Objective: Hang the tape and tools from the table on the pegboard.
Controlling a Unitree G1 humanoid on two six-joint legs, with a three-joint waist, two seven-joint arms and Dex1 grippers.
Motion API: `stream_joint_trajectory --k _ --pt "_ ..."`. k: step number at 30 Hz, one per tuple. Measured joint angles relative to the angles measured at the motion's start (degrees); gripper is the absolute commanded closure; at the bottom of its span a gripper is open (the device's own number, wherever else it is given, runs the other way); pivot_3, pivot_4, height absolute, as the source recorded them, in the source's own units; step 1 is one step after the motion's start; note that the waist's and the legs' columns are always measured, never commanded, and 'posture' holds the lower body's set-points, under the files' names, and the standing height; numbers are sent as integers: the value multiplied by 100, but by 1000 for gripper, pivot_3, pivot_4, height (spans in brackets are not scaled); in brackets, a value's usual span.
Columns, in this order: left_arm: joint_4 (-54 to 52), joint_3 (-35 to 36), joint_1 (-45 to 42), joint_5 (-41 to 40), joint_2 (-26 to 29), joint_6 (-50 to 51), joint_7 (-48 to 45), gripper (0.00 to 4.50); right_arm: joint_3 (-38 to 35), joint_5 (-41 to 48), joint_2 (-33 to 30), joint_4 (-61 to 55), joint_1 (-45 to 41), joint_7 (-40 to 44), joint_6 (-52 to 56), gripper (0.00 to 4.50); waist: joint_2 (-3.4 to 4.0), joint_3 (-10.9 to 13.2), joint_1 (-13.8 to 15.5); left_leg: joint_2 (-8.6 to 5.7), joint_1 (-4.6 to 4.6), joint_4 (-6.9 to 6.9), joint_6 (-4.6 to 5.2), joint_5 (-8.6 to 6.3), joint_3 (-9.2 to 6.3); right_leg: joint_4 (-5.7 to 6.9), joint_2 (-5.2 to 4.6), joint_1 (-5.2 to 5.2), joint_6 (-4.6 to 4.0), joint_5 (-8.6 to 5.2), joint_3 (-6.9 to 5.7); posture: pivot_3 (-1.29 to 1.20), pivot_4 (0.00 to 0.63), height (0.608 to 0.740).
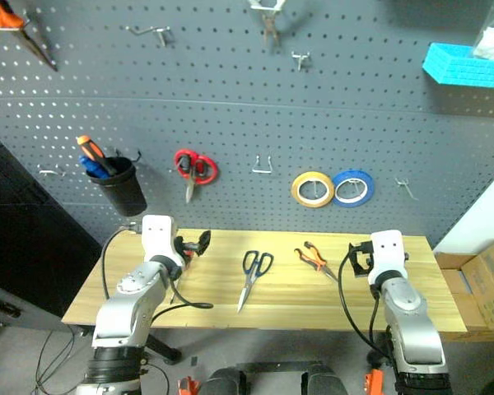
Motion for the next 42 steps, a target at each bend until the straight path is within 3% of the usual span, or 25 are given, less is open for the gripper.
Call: stream_joint_trajectory --k 16,28,34,42 --pt "0 11 -2 -14 -50 -62 6 78 112 -153 -116 1 15 62 -91 0 0 0 -4 0 0 0 0 0 1 -1 -1 0 0 0 0 55 52 740" --pt "-22 -60 -354 -252 -99 90 -273 78 124 -101 -231 -4 64 228 -31 0 -3 25 3 0 1 1 0 0 0 -1 -1 1 -1 -1 0 52 107 740" --pt "199 -565 -1250 -572 -326 365 -1016 78 117 172 -593 223 -65 776 219 0 -3 167 9 -4 -3 6 1 0 0 -4 -3 4 -1 -1 2 43 157 740" --pt "811 -1570 -1726 -833 -1040 908 -1960 78 225 343 -1134 1029 -305 1559 296 0 8 464 -39 -2 -38 0 9 -3 -7 -4 2 -23 -3 -8 -1 15 235 740"
